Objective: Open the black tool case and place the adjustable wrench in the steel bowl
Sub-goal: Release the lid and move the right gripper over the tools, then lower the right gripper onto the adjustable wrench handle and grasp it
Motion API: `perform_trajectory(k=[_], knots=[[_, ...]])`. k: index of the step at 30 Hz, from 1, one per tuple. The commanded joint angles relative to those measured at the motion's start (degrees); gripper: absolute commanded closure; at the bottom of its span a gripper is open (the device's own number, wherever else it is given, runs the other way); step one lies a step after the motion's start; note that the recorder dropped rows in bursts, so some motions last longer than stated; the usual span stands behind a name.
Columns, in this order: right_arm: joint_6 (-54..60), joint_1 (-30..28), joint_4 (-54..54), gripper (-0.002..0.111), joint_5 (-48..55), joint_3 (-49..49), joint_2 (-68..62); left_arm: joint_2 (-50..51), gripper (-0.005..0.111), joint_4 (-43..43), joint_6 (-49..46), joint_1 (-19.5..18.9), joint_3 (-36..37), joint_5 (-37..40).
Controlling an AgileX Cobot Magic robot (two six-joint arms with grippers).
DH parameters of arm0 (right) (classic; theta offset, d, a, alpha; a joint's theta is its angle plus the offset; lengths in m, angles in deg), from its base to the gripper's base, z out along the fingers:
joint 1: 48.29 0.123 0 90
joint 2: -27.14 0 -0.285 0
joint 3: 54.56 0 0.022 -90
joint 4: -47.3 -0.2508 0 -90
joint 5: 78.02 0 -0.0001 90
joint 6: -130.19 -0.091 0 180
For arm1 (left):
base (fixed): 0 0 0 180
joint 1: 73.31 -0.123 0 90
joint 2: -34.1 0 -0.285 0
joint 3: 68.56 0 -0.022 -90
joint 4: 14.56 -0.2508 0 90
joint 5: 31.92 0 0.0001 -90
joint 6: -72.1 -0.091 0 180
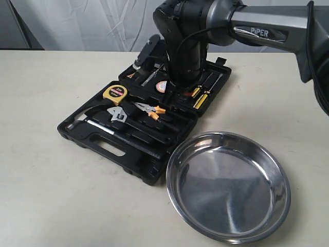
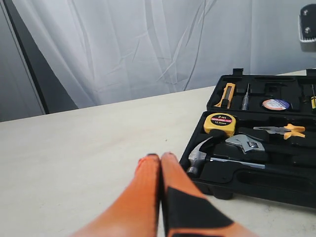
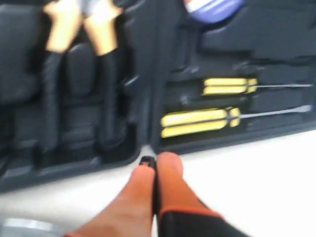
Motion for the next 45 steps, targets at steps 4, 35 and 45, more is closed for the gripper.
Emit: perform_trajectory(k=[4,35,45], knots=[[-2.28,0.88,-17.06,0.108,-28.44,0.04,0.53,0.2,0.106,0.15,-0.02,0.21,-0.12,-0.36],[4.74,2.38,-23.67,0.061,-16.02,0.04,-4.42,0.2,0.106,0.15,-0.02,0.21,-0.12,-0.36],[4.85,2.38,-25.04,0.061,-14.78,0.04,-7.18,0.2,0.106,0.15,-0.02,0.21,-0.12,-0.36]])
